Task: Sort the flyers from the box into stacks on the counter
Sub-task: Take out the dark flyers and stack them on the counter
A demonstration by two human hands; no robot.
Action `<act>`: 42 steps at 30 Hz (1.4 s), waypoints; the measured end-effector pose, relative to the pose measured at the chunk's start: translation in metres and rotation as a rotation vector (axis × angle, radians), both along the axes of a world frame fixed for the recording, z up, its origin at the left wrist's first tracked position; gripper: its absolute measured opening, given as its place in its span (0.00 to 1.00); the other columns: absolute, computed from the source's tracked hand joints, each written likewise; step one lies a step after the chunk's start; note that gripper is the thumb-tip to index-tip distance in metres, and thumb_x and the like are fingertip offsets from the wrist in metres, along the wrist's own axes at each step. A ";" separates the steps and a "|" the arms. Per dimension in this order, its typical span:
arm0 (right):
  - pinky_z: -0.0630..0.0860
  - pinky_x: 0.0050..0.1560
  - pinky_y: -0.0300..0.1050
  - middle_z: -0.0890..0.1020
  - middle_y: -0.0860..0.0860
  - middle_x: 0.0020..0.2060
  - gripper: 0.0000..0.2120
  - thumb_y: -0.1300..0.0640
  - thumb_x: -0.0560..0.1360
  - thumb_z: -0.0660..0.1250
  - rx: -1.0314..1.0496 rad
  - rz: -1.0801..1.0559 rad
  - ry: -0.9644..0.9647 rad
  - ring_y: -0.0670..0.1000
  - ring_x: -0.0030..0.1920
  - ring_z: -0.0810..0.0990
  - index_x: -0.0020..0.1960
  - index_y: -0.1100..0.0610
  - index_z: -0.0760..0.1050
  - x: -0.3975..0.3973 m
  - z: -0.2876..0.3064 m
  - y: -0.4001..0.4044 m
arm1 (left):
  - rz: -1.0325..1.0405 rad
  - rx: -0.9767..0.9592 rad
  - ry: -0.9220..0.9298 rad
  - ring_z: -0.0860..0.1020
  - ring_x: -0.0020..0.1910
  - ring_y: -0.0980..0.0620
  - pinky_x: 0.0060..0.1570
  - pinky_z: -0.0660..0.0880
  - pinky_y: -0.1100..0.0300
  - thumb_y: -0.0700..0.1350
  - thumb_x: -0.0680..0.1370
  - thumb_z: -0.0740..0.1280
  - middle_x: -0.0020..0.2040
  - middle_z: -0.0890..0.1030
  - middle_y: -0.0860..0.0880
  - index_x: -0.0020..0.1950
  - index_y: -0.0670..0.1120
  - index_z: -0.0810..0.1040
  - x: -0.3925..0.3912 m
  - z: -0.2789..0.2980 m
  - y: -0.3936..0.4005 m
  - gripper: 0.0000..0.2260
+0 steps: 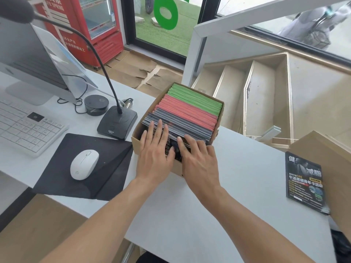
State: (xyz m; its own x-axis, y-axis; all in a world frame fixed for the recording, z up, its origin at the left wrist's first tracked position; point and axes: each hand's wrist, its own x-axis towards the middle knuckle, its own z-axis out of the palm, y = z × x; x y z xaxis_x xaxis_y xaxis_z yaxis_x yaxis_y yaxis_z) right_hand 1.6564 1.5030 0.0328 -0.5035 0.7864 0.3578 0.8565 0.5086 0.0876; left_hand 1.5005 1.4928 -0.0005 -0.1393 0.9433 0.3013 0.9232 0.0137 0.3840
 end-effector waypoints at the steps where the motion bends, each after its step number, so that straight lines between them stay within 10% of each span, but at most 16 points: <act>1: 0.72 0.52 0.52 0.75 0.54 0.68 0.25 0.60 0.76 0.63 0.002 0.000 -0.006 0.57 0.56 0.77 0.73 0.55 0.72 0.000 0.001 0.000 | 0.003 0.003 -0.001 0.45 0.83 0.48 0.81 0.47 0.46 0.55 0.83 0.53 0.83 0.52 0.47 0.83 0.45 0.55 0.000 0.000 0.000 0.30; 6: 0.69 0.58 0.51 0.77 0.53 0.65 0.21 0.59 0.76 0.63 0.028 0.025 0.024 0.58 0.62 0.74 0.68 0.54 0.76 -0.002 0.005 0.000 | 0.009 0.009 -0.023 0.45 0.83 0.49 0.81 0.46 0.47 0.55 0.82 0.52 0.83 0.52 0.48 0.83 0.45 0.56 0.000 -0.001 -0.001 0.30; 11: 0.74 0.44 0.43 0.82 0.48 0.47 0.14 0.61 0.78 0.67 -0.261 0.051 0.269 0.52 0.47 0.81 0.64 0.54 0.74 -0.016 0.017 0.003 | -0.008 0.042 -0.100 0.44 0.83 0.50 0.81 0.46 0.47 0.55 0.84 0.53 0.83 0.52 0.48 0.83 0.45 0.56 0.000 -0.003 -0.011 0.29; 18: 0.75 0.38 0.45 0.84 0.45 0.54 0.20 0.60 0.80 0.62 -0.303 -0.004 0.145 0.53 0.47 0.85 0.70 0.46 0.71 -0.017 0.031 0.007 | -0.011 0.048 -0.251 0.40 0.82 0.52 0.80 0.48 0.43 0.57 0.84 0.56 0.84 0.47 0.50 0.83 0.45 0.52 0.002 0.012 -0.023 0.31; 23: 0.82 0.42 0.46 0.86 0.41 0.48 0.16 0.62 0.81 0.65 -0.367 -0.140 0.940 0.47 0.46 0.84 0.61 0.43 0.78 0.022 0.070 -0.009 | 0.197 0.253 -0.783 0.43 0.81 0.58 0.79 0.47 0.60 0.49 0.79 0.72 0.84 0.44 0.55 0.83 0.50 0.44 0.022 0.059 -0.037 0.43; 27: 0.81 0.41 0.39 0.87 0.48 0.47 0.13 0.65 0.82 0.63 -0.709 -0.156 1.572 0.48 0.47 0.86 0.60 0.50 0.79 0.080 0.091 -0.023 | 0.059 0.075 -1.263 0.64 0.76 0.61 0.70 0.64 0.68 0.50 0.74 0.77 0.79 0.65 0.57 0.82 0.57 0.50 0.048 0.094 -0.034 0.46; 31: 0.78 0.46 0.45 0.87 0.56 0.51 0.11 0.64 0.81 0.63 -0.941 -0.243 1.667 0.54 0.49 0.85 0.62 0.57 0.77 0.128 0.071 -0.048 | -0.123 -0.338 -1.613 0.84 0.56 0.41 0.55 0.81 0.46 0.44 0.75 0.74 0.56 0.86 0.44 0.62 0.45 0.80 0.096 0.106 -0.023 0.16; 42: 0.77 0.52 0.38 0.86 0.50 0.49 0.13 0.71 0.78 0.67 -0.632 -0.345 1.669 0.47 0.52 0.83 0.58 0.58 0.75 0.205 0.052 -0.073 | -0.438 -0.553 -1.200 0.84 0.55 0.55 0.57 0.76 0.60 0.41 0.80 0.71 0.54 0.87 0.52 0.54 0.51 0.87 0.181 0.052 -0.034 0.08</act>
